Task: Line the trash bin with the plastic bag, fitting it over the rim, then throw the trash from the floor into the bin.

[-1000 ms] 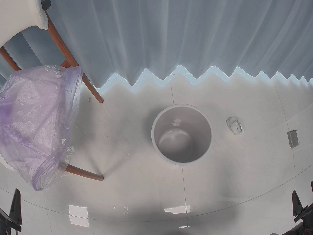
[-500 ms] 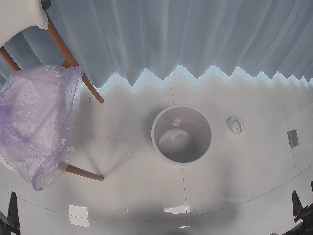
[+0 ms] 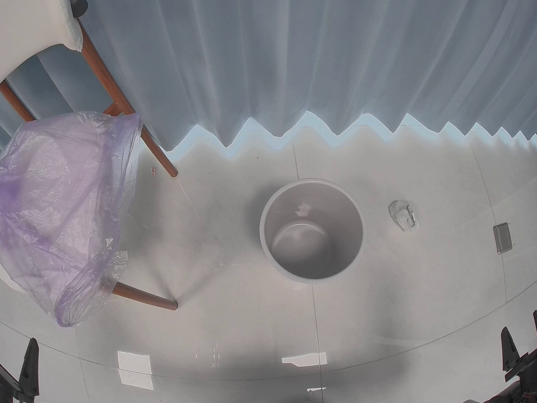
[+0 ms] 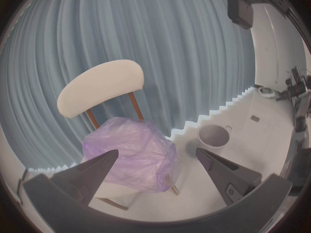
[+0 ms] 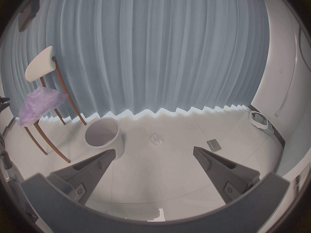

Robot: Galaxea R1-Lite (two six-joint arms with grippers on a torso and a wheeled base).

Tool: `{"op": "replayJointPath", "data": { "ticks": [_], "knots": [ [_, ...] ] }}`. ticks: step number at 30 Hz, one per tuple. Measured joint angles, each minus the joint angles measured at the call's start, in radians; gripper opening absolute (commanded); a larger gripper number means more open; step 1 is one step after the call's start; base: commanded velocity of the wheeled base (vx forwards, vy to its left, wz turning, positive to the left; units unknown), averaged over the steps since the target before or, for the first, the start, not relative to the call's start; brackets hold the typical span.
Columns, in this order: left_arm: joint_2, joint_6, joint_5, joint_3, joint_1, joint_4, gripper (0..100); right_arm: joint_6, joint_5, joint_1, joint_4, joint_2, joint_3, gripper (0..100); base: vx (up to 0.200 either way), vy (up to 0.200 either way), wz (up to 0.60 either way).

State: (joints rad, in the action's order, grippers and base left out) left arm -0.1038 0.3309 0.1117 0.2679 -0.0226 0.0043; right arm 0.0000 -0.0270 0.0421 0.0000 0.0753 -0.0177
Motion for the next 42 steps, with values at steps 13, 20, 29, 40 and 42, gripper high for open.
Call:
{"op": "replayJointPath", "data": {
  "ticks": [13, 20, 29, 40, 42],
  "knots": [
    [-0.214, 0.271, 0.119, 0.135, -0.029, 0.001, 100, 0.0, 0.0, 0.0, 0.0, 0.0, 0.0, 100, 0.0, 0.0, 0.0],
    [-0.398, 0.289, 0.195, 0.258, -0.078, 0.005, 100, 0.0, 0.0, 0.0, 0.0, 0.0, 0.0, 100, 0.0, 0.0, 0.0],
    [-0.585, 0.283, 0.266, 0.299, -0.287, 0.013, 100, 0.0, 0.0, 0.0, 0.0, 0.0, 0.0, 100, 0.0, 0.0, 0.0],
    [-0.722, 0.264, 0.248, 0.3, -0.418, 0.08, 100, 0.0, 0.001, 0.0, 0.0, 0.0, 0.0, 100, 0.0, 0.0, 0.0],
    [-0.738, 0.272, 0.197, 0.299, -0.421, 0.079, 100, 0.0, 0.0, 0.0, 0.0, 0.0, 0.0, 100, 0.0, 0.0, 0.0]
  ]
}}
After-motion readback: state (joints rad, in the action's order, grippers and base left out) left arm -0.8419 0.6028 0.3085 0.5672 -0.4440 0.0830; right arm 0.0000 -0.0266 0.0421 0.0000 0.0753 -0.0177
